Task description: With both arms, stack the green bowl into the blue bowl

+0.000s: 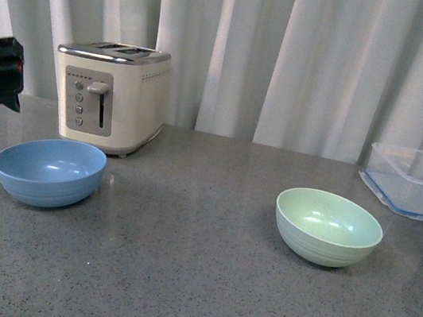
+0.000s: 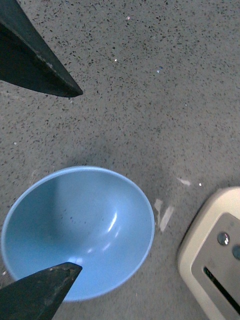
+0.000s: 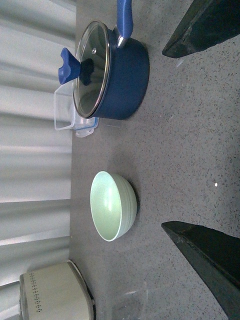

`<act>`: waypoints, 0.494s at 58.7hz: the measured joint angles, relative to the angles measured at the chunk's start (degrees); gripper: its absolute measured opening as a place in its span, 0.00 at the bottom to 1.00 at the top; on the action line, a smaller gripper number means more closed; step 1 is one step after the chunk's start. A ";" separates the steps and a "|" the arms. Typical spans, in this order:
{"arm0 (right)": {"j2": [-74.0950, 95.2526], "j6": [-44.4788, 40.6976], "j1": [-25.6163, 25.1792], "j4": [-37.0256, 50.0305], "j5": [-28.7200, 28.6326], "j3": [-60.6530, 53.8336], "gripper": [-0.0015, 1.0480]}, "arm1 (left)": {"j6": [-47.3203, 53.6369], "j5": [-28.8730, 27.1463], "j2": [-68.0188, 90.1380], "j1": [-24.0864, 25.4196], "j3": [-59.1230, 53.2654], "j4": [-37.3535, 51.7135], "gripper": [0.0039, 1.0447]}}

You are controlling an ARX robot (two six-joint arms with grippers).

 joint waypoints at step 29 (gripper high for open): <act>0.00 -0.02 0.00 0.00 0.00 0.00 0.90 | -2.78 -1.95 11.50 -1.79 5.38 -0.09 0.94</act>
